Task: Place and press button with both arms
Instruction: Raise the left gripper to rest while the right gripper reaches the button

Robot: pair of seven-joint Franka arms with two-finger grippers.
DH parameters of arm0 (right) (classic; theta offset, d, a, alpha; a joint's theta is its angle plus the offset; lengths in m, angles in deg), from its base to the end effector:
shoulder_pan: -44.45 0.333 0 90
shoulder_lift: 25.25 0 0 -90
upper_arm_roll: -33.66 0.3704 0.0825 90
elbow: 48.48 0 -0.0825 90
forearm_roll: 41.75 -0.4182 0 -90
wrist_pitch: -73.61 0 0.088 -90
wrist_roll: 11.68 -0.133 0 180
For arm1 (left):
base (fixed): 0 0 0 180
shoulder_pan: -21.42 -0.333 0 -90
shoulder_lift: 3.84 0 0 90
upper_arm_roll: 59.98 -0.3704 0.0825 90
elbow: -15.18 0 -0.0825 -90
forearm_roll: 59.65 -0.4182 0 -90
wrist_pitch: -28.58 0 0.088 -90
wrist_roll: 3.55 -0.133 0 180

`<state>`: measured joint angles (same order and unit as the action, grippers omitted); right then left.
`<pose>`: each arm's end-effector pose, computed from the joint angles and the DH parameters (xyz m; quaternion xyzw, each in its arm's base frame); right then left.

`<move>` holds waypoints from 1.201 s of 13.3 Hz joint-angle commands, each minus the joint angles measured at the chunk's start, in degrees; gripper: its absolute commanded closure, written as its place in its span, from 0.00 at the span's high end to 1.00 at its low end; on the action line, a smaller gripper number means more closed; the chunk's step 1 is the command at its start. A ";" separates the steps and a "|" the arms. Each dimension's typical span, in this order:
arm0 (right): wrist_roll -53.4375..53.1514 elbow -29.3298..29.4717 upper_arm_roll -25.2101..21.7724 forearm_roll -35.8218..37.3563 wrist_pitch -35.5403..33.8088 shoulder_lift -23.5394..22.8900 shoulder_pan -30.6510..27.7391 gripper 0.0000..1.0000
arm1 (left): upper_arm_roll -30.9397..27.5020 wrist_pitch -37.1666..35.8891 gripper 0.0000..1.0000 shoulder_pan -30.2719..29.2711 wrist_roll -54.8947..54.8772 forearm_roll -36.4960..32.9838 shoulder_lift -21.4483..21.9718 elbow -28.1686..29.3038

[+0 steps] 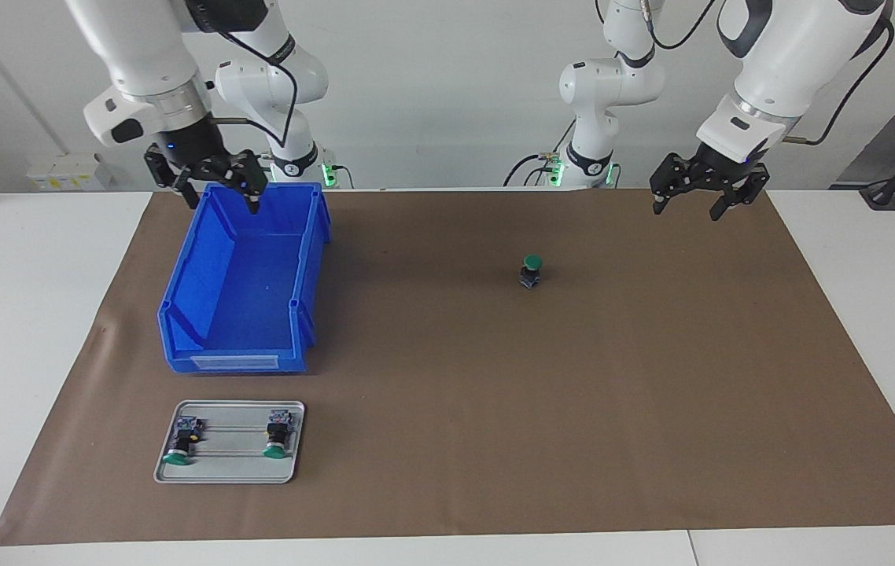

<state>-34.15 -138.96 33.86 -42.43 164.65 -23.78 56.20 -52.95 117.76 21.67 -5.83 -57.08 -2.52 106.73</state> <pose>0.5694 0.1221 0.6653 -0.9956 0.0917 -0.0152 0.0109 0.5725 -0.0801 0.6514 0.9963 -0.0834 -0.0102 0.0206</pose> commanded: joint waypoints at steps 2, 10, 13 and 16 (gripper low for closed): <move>-14.16 -1.54 0.42 -0.55 8.43 -2.34 12.21 1.00 | 0.62 -1.83 1.00 -0.42 -0.27 -1.95 -1.84 -2.95; -27.37 0.06 0.42 0.51 42.07 -26.24 34.73 1.00 | -0.08 5.63 1.00 -1.82 -0.28 -1.34 -2.11 -3.57; -28.51 -0.91 0.51 1.74 47.89 -31.61 37.64 1.00 | 0.00 7.76 1.00 -2.18 -0.28 -1.25 -1.93 -3.48; -26.76 -6.25 0.51 1.91 49.84 -30.57 38.78 1.00 | -0.78 4.35 1.00 -0.43 -0.28 -1.69 -2.02 -3.83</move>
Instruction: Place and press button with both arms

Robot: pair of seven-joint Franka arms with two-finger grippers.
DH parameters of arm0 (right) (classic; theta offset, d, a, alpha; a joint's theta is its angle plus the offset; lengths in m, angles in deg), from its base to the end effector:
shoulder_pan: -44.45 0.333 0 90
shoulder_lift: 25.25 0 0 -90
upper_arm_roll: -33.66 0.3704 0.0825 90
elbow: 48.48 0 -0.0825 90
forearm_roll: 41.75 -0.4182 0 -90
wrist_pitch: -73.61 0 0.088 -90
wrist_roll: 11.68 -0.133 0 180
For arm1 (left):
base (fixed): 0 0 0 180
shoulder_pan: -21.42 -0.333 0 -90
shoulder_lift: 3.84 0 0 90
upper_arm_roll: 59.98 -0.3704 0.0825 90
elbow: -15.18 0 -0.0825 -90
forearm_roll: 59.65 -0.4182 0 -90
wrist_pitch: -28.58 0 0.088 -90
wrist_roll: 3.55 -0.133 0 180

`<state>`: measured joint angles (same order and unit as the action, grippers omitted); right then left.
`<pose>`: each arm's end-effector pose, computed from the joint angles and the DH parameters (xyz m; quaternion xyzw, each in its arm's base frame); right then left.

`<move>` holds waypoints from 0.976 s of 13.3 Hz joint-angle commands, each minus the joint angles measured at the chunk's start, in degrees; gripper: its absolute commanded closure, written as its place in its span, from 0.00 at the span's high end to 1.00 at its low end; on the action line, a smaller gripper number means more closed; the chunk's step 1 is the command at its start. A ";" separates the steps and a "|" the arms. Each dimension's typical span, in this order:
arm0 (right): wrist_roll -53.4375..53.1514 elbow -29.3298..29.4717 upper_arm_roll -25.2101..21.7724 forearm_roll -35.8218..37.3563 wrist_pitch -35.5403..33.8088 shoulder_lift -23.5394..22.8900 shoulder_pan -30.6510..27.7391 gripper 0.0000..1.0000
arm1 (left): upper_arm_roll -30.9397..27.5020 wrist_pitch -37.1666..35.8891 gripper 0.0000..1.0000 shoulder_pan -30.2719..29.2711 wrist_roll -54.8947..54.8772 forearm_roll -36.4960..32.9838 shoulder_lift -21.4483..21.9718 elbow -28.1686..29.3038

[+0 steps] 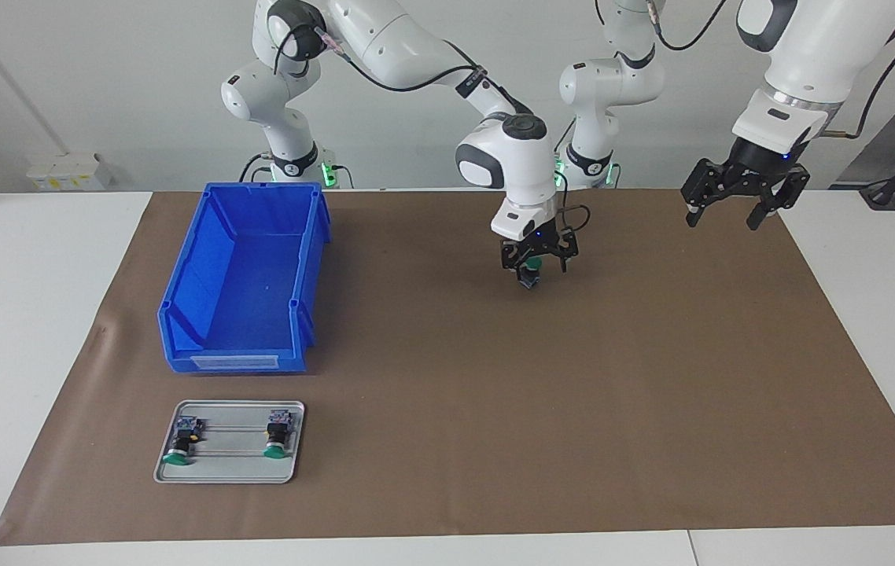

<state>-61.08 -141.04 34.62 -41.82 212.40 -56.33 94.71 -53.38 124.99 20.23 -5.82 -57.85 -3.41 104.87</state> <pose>0.4872 0.6033 0.3393 -0.9912 -0.0136 -0.0807 0.1044 0.5976 -0.0607 0.6709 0.9957 -0.0661 0.0619 0.0170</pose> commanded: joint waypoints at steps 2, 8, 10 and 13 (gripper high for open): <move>1.40 -7.10 -0.34 1.39 6.48 1.64 2.20 1.00 | -3.24 -5.35 1.00 4.34 -0.28 -1.09 -1.04 -3.12; 6.59 -8.25 -0.34 7.45 6.76 1.73 1.51 0.95 | -4.13 -9.83 1.00 5.15 -0.19 -1.09 -0.16 -2.42; 6.07 -8.25 -0.34 7.45 6.15 1.90 1.68 0.90 | -4.13 -12.29 1.00 5.23 -0.19 -1.09 0.10 -1.89; 5.63 -7.90 -0.34 7.36 5.97 1.90 1.77 0.42 | -4.31 -14.23 1.00 5.14 -0.37 -1.00 0.37 -1.80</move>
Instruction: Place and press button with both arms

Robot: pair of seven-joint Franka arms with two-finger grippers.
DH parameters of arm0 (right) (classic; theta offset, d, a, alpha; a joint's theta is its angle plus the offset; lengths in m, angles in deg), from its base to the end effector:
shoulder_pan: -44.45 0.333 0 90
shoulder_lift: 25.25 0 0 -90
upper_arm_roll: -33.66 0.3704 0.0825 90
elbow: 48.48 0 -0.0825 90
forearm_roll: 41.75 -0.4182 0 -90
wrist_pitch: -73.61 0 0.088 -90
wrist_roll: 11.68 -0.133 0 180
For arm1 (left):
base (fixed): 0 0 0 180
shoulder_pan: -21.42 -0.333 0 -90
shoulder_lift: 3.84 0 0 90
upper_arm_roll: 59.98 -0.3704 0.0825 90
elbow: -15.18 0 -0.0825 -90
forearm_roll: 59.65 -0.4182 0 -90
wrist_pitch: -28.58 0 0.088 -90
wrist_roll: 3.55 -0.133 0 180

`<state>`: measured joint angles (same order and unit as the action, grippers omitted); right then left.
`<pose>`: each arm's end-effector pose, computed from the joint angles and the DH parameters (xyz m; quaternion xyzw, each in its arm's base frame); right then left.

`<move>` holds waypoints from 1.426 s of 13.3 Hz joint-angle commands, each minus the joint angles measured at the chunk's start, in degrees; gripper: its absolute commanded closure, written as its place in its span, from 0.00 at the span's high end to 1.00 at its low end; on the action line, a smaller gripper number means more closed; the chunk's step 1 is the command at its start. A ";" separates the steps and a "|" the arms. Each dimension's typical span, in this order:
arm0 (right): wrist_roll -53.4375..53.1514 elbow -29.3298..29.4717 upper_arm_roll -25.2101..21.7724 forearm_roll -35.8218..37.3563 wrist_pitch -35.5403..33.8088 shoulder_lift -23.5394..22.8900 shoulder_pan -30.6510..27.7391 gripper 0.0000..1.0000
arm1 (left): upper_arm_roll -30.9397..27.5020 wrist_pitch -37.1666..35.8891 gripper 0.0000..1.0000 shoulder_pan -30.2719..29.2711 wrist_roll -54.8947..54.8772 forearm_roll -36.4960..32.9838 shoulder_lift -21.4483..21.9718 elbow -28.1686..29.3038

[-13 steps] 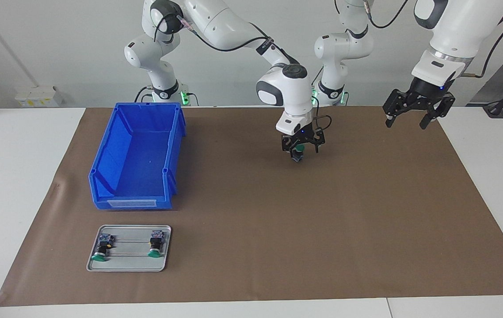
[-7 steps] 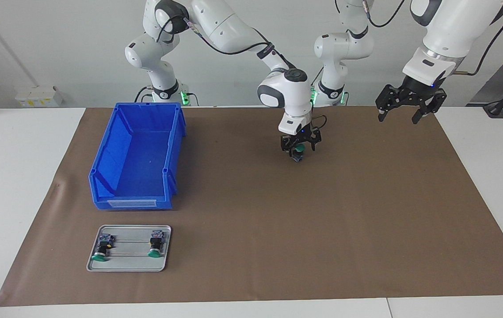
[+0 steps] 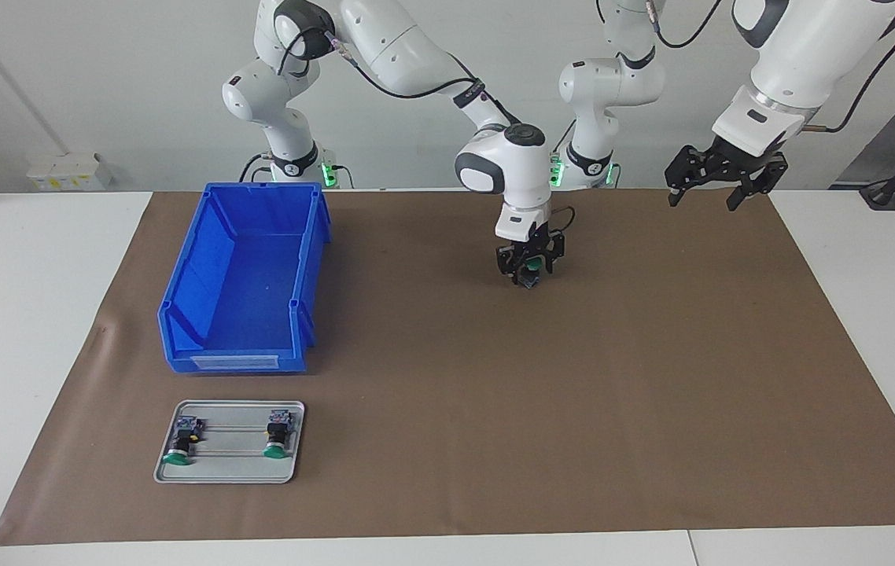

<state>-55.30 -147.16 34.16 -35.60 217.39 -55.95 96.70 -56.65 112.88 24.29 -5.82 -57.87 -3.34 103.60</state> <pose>0.4576 0.5992 0.3009 -0.9846 -0.1168 -0.1094 0.0702 0.5698 -0.0665 0.6635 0.9966 -0.0748 -0.0321 0.0142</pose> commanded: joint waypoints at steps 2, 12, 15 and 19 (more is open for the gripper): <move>-0.15 -1.69 0.12 0.97 1.51 1.35 -0.74 0.00 | -1.30 -2.48 1.00 1.26 -0.37 -1.07 0.29 -0.53; -0.24 0.60 -0.59 0.71 -3.76 10.47 -10.39 0.00 | -1.57 -2.74 1.00 0.82 -2.12 -1.33 0.99 0.79; 2.90 0.60 -0.67 1.41 -7.97 14.35 -18.73 0.00 | -1.57 -0.12 1.00 0.82 -2.12 -2.91 1.17 2.01; 19.85 0.69 -0.32 0.01 -10.89 14.88 -32.09 0.00 | -1.57 1.21 1.00 0.73 -1.16 -2.92 1.17 2.02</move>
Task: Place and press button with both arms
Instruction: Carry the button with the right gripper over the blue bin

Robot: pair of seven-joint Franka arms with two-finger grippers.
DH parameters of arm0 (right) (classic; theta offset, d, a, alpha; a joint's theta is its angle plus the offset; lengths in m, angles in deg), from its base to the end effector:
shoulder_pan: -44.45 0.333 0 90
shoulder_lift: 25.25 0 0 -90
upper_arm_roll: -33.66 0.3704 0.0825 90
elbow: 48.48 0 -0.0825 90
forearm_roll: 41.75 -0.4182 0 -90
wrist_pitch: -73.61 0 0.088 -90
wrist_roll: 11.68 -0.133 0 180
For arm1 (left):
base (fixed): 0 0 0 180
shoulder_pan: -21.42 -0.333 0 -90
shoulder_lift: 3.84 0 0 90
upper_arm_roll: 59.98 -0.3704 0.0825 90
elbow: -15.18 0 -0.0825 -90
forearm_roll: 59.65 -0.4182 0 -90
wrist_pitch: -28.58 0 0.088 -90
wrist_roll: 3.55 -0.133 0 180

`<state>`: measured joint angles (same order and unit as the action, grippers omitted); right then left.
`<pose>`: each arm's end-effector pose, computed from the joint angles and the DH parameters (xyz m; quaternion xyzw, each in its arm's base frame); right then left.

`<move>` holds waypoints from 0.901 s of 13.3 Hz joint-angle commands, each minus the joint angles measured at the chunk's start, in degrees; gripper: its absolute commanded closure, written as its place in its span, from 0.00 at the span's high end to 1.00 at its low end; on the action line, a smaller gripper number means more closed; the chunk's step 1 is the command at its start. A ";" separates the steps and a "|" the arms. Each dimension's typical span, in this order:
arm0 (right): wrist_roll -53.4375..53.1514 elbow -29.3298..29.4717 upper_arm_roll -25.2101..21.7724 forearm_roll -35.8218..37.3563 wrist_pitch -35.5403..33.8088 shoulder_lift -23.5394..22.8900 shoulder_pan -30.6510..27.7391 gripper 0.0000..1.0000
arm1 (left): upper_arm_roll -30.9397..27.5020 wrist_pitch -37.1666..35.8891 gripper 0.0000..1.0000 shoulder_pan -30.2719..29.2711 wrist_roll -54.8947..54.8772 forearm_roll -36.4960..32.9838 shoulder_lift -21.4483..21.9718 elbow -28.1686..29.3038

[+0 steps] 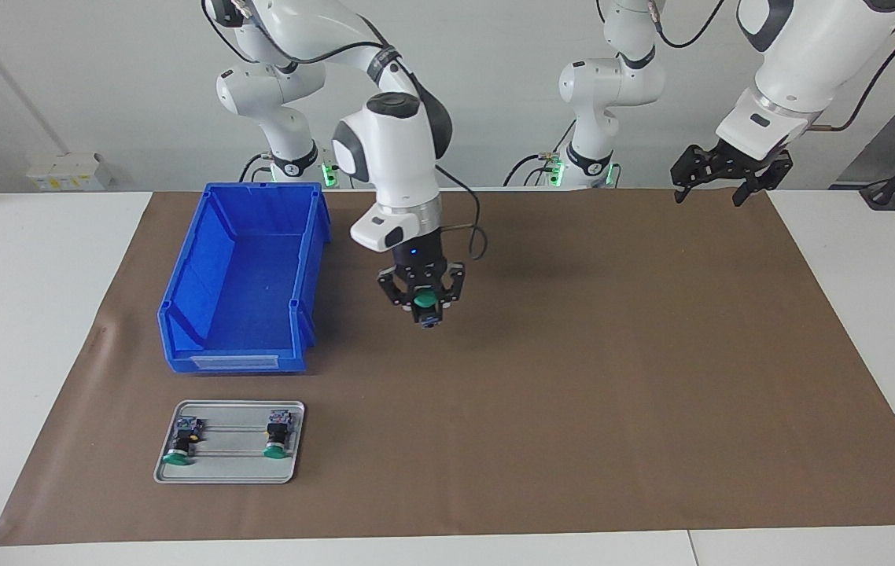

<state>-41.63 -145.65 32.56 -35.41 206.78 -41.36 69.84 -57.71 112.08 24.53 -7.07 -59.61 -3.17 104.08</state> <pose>0.6637 0.2965 0.4816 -0.9837 0.0175 -0.1757 0.0351 0.5678 -0.0537 0.6599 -0.9961 0.0775 0.0413 0.0006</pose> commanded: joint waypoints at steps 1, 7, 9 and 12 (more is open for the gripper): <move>13.09 -0.82 1.54 -0.89 -0.62 0.03 -9.09 0.00 | -0.60 3.41 1.00 0.32 0.09 -0.66 0.92 1.45; 37.13 6.82 1.54 -8.36 -2.21 -9.72 -22.48 0.00 | -0.51 5.71 1.00 -0.30 -0.26 -0.39 1.09 2.24; 39.25 7.17 1.54 -8.28 -5.35 -9.82 -23.19 0.00 | -0.51 5.71 1.00 -0.48 -0.26 -0.39 1.09 2.33; 40.49 9.29 1.63 -8.63 -10.80 -9.03 -23.99 0.00 | -0.51 5.62 1.00 -0.65 -0.26 -0.39 1.09 2.33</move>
<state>-3.26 -138.57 33.04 -42.70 200.12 -50.89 46.95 -58.12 117.21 24.05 -7.05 -59.61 -3.18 104.93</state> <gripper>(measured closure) 0.604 0.000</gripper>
